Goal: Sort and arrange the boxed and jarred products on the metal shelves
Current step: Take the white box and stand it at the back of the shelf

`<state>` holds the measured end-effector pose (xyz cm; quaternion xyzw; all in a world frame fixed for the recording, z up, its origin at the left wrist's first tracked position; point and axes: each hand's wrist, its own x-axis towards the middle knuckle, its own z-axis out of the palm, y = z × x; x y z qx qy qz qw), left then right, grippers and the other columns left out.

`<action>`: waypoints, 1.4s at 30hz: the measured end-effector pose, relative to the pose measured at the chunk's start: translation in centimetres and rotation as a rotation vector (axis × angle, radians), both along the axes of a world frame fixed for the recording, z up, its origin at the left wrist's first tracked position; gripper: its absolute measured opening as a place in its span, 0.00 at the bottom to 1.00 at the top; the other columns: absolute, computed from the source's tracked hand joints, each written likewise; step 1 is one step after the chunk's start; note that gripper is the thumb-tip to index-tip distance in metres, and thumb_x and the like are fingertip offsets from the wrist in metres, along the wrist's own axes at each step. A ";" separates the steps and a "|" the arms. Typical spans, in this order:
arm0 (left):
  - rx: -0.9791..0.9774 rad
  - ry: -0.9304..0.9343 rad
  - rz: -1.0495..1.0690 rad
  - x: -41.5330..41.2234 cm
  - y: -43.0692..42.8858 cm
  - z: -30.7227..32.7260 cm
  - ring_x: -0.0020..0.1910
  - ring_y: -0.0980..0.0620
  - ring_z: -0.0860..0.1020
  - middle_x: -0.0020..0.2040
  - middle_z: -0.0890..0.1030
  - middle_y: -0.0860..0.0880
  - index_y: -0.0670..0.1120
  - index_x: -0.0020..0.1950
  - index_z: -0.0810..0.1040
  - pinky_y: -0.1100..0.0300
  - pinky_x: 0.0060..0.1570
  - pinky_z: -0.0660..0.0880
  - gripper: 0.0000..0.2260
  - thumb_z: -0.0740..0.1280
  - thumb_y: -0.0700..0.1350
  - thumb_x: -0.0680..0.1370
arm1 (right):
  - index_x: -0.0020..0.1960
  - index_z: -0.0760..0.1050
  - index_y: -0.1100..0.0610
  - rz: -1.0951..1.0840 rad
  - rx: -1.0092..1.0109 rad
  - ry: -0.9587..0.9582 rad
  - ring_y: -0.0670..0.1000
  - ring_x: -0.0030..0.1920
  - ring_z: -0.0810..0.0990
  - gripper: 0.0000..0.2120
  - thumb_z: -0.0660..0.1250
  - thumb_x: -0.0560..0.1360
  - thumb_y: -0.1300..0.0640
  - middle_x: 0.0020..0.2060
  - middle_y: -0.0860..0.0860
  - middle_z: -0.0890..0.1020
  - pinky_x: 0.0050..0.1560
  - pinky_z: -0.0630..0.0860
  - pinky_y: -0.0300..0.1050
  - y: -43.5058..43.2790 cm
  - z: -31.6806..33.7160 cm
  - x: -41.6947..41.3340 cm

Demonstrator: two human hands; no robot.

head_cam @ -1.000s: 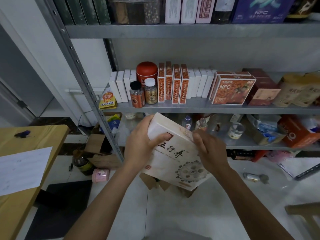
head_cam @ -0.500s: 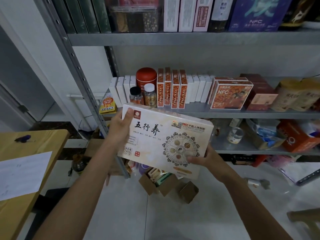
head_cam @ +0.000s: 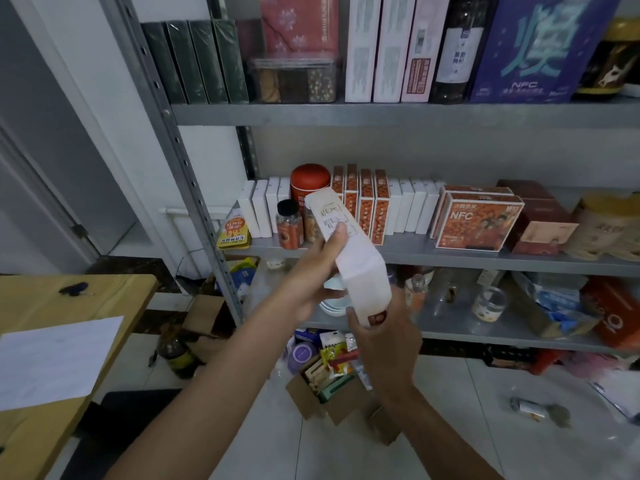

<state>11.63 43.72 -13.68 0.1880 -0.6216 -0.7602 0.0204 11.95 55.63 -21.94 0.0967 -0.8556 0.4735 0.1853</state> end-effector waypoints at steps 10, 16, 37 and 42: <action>0.188 0.089 -0.084 -0.5 -4.2 1.4 0.60 0.42 0.79 0.62 0.80 0.41 0.46 0.66 0.74 0.43 0.59 0.76 0.29 0.77 0.38 0.66 | 0.76 0.57 0.48 0.627 0.148 0.015 0.49 0.74 0.65 0.42 0.68 0.69 0.33 0.74 0.45 0.65 0.68 0.71 0.61 1.5 -0.3 -2.7; 0.364 0.163 -0.519 0.8 -7.2 1.9 0.54 0.41 0.81 0.60 0.78 0.38 0.41 0.72 0.67 0.47 0.47 0.82 0.40 0.80 0.36 0.63 | 0.78 0.48 0.51 0.586 0.557 0.584 0.53 0.79 0.44 0.58 0.80 0.60 0.39 0.79 0.55 0.49 0.75 0.40 0.66 3.3 6.4 -12.2; -0.266 -0.002 -0.261 2.8 -14.0 -2.9 0.66 0.50 0.75 0.63 0.80 0.54 0.54 0.66 0.76 0.55 0.67 0.71 0.23 0.66 0.61 0.74 | 0.53 0.68 0.55 0.477 0.517 1.302 0.56 0.53 0.72 0.20 0.70 0.71 0.43 0.53 0.55 0.74 0.62 0.64 0.55 -0.6 5.6 -15.2; -0.130 -0.236 -0.085 2.4 -18.6 -5.1 0.60 0.42 0.79 0.60 0.81 0.40 0.42 0.64 0.76 0.48 0.63 0.74 0.25 0.59 0.61 0.79 | 0.51 0.64 0.55 0.324 0.335 1.321 0.56 0.53 0.70 0.18 0.69 0.74 0.47 0.52 0.56 0.69 0.65 0.58 0.52 -5.0 3.8 -14.9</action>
